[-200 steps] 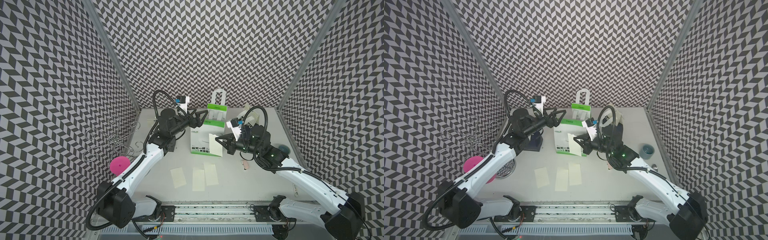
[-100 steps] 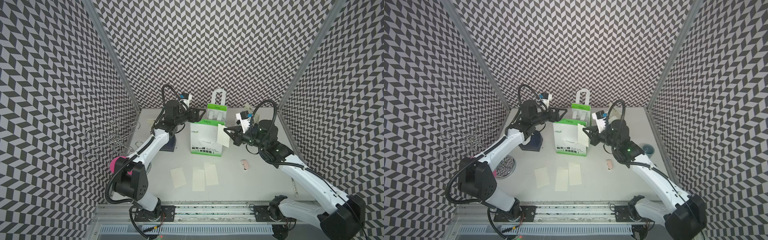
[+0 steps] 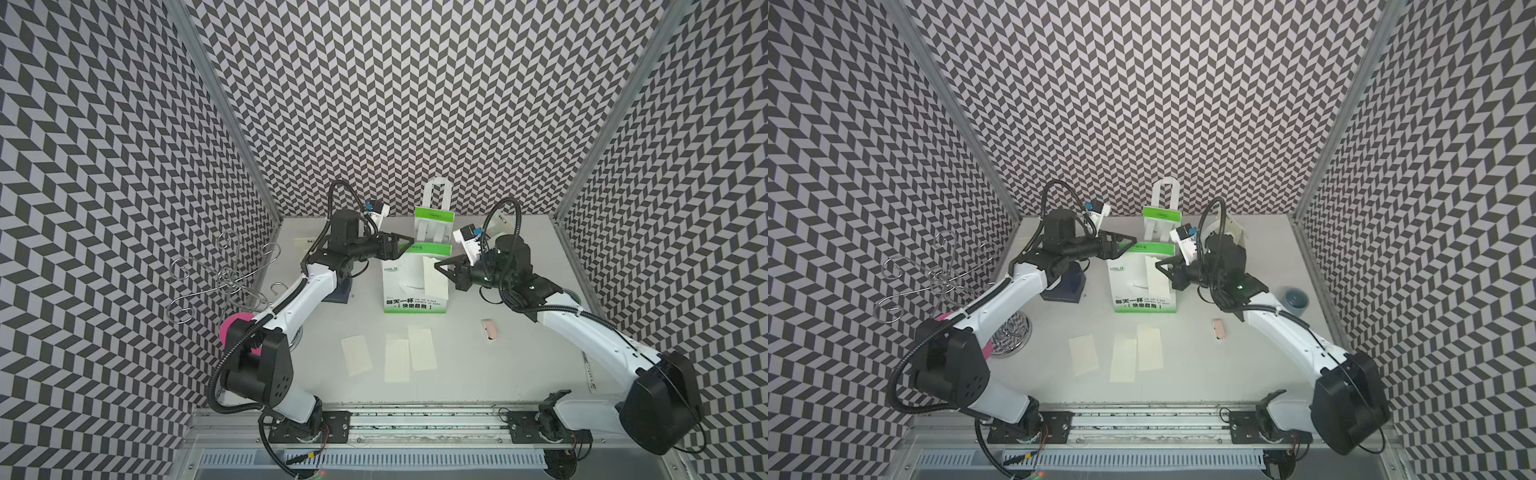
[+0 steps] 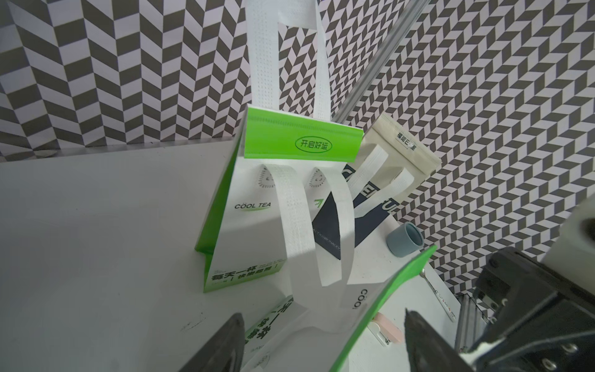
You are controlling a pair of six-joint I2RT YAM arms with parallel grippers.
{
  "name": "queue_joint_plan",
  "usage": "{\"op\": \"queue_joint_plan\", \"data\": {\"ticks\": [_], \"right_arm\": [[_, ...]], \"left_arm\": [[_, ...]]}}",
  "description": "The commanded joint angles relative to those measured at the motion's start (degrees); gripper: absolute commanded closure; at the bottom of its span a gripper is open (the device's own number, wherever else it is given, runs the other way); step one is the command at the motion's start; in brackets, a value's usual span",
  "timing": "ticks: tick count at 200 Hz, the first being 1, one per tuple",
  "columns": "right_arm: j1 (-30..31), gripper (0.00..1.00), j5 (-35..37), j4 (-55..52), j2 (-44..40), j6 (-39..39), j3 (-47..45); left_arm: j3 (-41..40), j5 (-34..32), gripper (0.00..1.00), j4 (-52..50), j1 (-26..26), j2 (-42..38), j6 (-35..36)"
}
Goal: Staple the receipts to the bags
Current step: Hold the receipt from the takeout bag.
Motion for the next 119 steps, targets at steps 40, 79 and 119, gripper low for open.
{"op": "queue_joint_plan", "data": {"ticks": [40,79,119], "right_arm": [[3.02,1.0,0.73,1.62,6.29,-3.39,8.98],[3.76,1.0,1.57,1.42,8.85,-4.03,10.39],[3.92,1.0,2.9,2.11,11.05,-3.97,11.13]], "left_arm": [[1.29,1.91,0.21,-0.54,0.33,-2.06,6.54],[0.32,5.21,0.26,1.55,0.94,-2.29,9.51],[-0.64,8.04,0.24,1.93,1.8,-2.96,11.16]]}}
